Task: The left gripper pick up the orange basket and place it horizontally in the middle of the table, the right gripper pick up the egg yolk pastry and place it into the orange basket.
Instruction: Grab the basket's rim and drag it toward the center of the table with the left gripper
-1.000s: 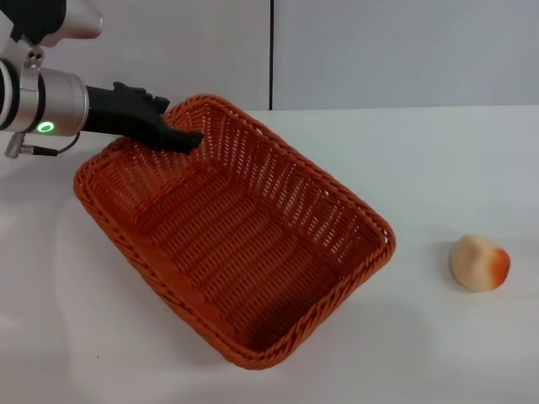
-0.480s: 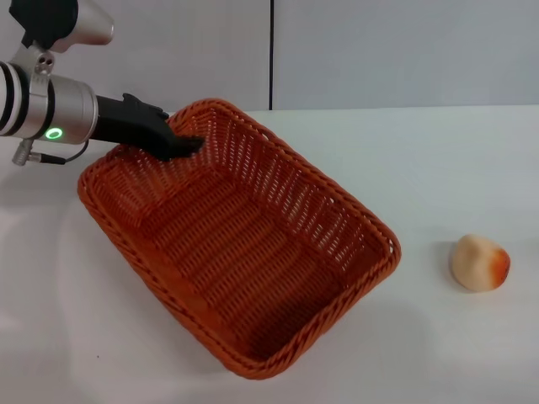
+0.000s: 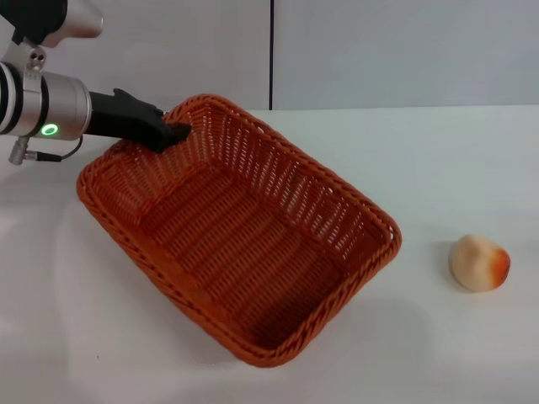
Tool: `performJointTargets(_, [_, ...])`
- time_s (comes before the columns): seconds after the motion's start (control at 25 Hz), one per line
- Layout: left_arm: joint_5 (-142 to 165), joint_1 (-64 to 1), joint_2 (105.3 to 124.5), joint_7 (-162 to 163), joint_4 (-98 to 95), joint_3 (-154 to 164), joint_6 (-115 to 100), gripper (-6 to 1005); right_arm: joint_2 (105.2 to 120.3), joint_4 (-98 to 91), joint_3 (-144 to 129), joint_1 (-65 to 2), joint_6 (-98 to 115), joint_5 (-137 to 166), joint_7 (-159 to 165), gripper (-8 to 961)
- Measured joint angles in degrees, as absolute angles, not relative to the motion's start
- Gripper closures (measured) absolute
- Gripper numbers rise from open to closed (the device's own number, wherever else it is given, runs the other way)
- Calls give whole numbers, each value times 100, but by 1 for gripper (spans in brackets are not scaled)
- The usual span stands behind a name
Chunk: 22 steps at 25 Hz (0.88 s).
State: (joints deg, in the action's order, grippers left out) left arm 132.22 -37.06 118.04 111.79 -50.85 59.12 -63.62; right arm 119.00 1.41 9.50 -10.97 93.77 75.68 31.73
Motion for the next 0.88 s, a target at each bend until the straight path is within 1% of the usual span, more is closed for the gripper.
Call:
performJointTargets(0.24, [13238, -3649, 11785, 11795, -5326, 5891, -6490, 807, 11900, 141, 958, -1079, 9372, 7567, 3310, 347])
performJointTargets(0.4, [13200, -3291, 11802, 12490, -6238, 5888, -6913, 812, 11900, 141, 967, -1072, 9369, 7561, 3313, 348])
performJointTargets(0.48, [13199, -3244, 11803, 12626, -6350, 5888, -6954, 814, 11900, 141, 971, -1072, 9369, 7559, 3314, 349])
performJointTargets(0.64, [13189, -2951, 11801, 13371, -7061, 5813, -7217, 819, 11899, 141, 974, -1102, 9346, 7555, 3316, 350])
performJointTargets(0.8, [13189, -2951, 11801, 13371, -7061, 5813, -7217, 823, 11893, 140, 960, -1157, 9269, 7555, 3318, 351])
performJointTargets(0.84, [13069, -2637, 11806, 14072, -7566, 5715, -7354, 824, 11893, 140, 954, -1176, 9249, 7555, 3318, 352])
performJointTargets(0.88, [13069, -2637, 11806, 14072, -7566, 5715, -7354, 824, 11892, 140, 950, -1190, 9234, 7556, 3319, 352])
